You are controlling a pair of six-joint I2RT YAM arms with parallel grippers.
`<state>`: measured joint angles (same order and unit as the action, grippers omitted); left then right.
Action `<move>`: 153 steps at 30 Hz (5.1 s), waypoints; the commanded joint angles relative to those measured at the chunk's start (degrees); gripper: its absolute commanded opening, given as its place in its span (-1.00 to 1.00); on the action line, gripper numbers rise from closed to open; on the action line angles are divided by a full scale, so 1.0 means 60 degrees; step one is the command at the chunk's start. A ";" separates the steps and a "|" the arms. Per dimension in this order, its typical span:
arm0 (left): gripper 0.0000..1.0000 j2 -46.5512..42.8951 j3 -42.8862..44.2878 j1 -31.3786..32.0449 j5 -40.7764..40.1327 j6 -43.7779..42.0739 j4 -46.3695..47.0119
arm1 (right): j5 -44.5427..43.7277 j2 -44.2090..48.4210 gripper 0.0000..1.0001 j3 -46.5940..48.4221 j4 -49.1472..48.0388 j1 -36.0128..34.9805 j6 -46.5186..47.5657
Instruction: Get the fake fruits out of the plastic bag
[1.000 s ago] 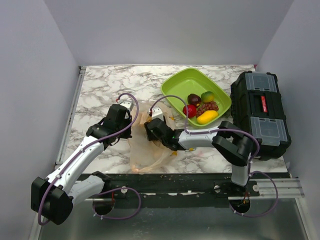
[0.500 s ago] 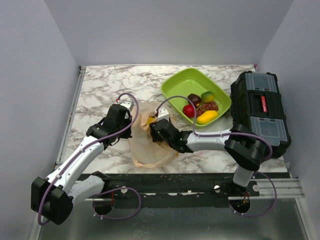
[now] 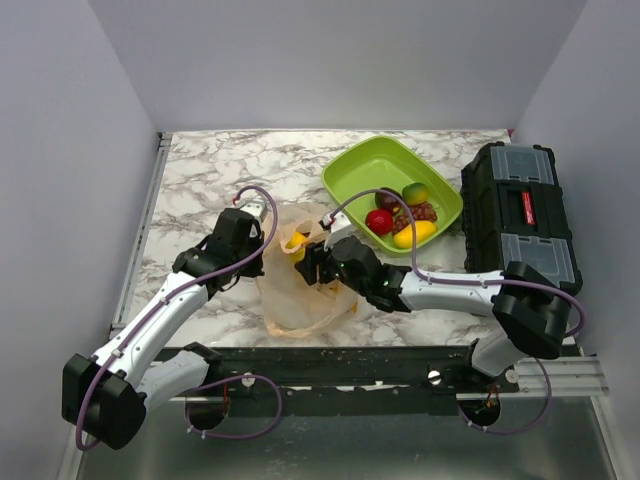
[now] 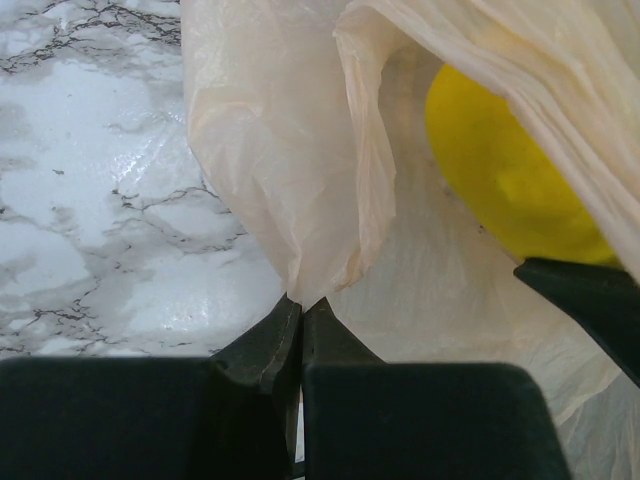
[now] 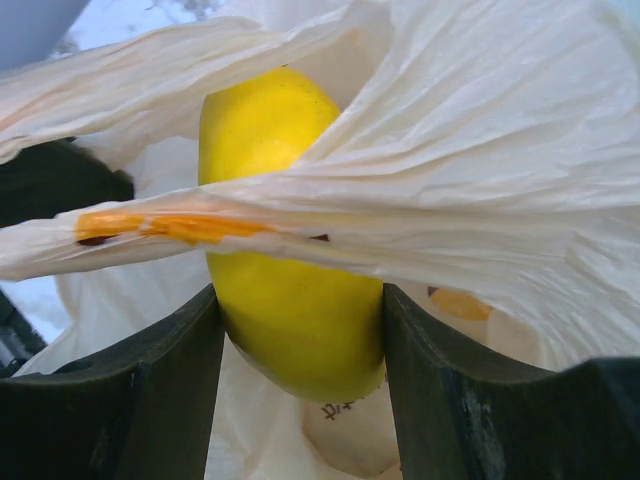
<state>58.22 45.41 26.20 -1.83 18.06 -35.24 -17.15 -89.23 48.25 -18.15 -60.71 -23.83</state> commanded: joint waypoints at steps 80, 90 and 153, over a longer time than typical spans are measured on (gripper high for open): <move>-1.00 0.0067 0.0050 -0.0074 0.0295 0.0074 0.0060 | 0.0192 -0.5531 0.01 0.6973 0.5826 0.4801 0.1424; -1.00 -0.0023 0.0002 -0.0074 0.0218 0.0080 0.0097 | 0.0338 -0.4685 0.35 0.6784 0.6003 0.4801 0.1416; -1.00 -0.0335 -0.0009 -0.0118 0.0297 0.0082 0.0250 | -0.2638 -0.1945 -0.31 0.0514 -0.2245 -0.0301 0.0158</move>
<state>56.69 45.41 25.82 -1.02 18.41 -34.72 -21.76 -97.86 48.66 -26.28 -62.15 -21.63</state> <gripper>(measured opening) 0.003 0.370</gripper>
